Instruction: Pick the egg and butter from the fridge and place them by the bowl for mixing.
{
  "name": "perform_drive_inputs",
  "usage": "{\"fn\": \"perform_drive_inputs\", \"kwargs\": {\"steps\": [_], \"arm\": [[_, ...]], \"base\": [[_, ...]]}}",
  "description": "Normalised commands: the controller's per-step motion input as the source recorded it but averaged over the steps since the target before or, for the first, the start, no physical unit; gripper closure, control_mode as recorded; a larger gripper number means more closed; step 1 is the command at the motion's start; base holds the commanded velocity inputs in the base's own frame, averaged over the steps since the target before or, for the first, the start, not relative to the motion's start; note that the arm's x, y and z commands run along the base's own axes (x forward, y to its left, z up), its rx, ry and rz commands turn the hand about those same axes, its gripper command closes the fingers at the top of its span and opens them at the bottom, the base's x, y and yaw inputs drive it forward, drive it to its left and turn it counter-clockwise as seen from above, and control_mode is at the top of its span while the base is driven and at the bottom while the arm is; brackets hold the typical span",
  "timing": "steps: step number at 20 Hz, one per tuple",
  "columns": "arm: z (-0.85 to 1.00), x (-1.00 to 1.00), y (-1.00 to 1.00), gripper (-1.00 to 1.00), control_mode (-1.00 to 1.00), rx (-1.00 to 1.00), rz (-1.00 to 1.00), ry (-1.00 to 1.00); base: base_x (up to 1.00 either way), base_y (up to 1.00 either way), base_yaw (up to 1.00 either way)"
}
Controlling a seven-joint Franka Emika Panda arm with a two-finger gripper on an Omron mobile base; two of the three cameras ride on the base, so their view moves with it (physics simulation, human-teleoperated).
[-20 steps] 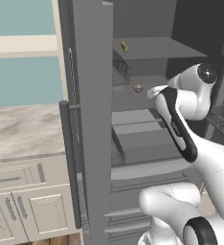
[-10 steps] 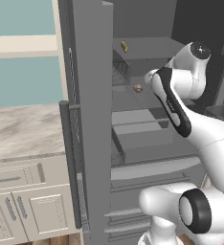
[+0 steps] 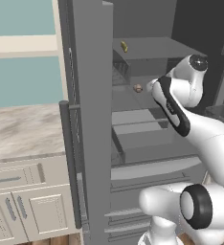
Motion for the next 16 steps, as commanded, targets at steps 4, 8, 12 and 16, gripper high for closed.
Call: {"fn": "perform_drive_inputs", "kwargs": {"steps": [4,8,12,16], "arm": [[-0.24,0.46,-0.02,-1.00,-1.00,0.00,0.00,0.00],[0.00,0.63,-0.01,-1.00,-1.00,0.00,0.00,0.00],[-0.06,0.74,-0.01,-1.00,-1.00,0.01,0.00,0.00],[-0.16,0.59,-0.10,-1.00,-1.00,0.01,0.00,0.00]], "base": [[0.00,0.00,0.00],[0.00,0.00,0.00],[0.00,0.00,0.00],[0.00,0.00,0.00]]}}
